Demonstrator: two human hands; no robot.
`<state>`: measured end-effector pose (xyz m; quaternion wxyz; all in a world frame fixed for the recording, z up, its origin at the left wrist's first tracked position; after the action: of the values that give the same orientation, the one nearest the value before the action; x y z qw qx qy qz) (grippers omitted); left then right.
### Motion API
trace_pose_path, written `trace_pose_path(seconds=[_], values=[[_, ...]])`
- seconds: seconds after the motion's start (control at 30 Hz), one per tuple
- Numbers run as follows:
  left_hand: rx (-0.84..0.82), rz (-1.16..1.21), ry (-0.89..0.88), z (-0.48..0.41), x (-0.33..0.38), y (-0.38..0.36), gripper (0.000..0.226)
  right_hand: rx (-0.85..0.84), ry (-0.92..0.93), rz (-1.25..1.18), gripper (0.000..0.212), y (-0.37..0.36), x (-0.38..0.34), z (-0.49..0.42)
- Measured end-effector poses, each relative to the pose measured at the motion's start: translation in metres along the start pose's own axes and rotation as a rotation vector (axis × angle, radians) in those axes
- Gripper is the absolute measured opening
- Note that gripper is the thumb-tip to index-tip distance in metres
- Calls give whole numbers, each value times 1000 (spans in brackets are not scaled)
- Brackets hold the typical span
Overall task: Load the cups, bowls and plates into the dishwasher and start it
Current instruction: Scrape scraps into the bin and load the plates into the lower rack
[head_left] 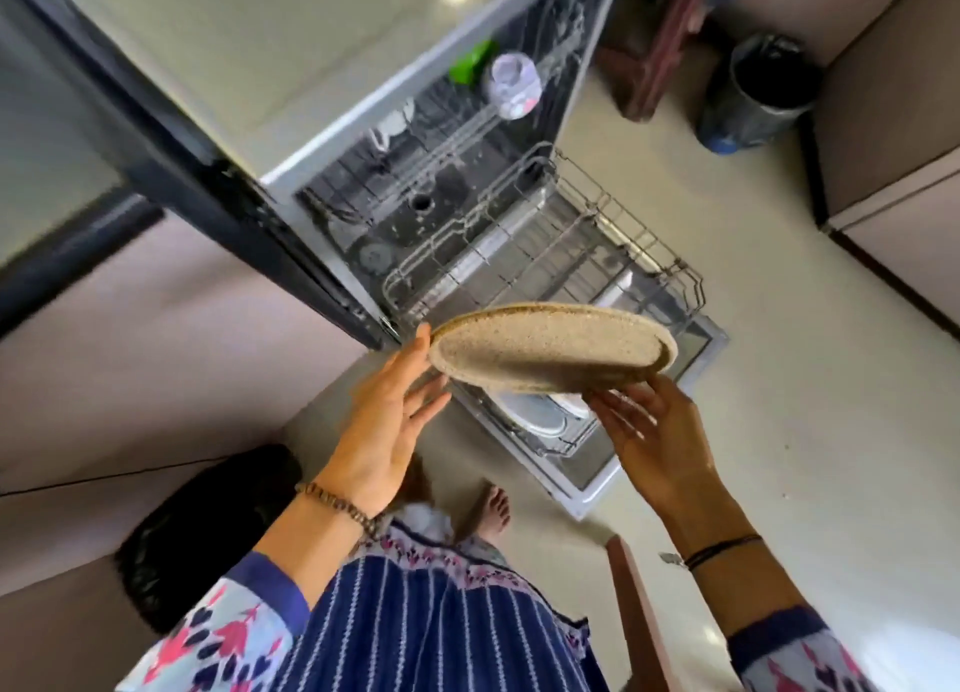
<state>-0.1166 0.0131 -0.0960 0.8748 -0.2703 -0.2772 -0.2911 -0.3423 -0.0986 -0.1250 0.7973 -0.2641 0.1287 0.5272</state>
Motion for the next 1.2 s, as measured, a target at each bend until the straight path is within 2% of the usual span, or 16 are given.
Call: trace_pose_path(seconds=[0.2,0.27,0.47,0.6,0.7,0.83,0.93,1.07,1.2], values=[[-91,-29,91,-105,-29,-40,39,54,-54,-22,30,26,-19,-72],[-107,-27,130,-144,-39,-53,29,75,-71,-24,25,34,-22,-102],[-85,17,242,-242,-72,-73,12,265,-96,82,22,50,-13,-186],[-34,39,337,-289,-91,-75,14,410,-99,217,12,61,-1,-223],[-2,-38,370,-310,-100,-75,18,457,-107,331,10,66,7,-243],[17,-133,371,-326,-111,-80,19,423,-114,488,12,81,17,-273],[25,-187,378,-335,-122,-83,19,396,-109,502,16,93,21,-293],[66,-244,375,-345,-134,-80,22,348,-107,506,9,105,19,-304],[92,-300,359,-344,-143,-78,24,271,-122,625,7,113,17,-306]])
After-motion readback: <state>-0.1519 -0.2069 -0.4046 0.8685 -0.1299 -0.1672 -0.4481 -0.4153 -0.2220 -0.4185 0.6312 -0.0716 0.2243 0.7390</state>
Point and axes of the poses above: each hand's wrist, its own z-axis away from the middle knuckle, its own y-axis out of the back of the hand, x = y × z, the point moved 3 cm from there along -z, towards the middle knuckle, and after that the axes turned 3 degrees about -x, right-handed, at the moved point
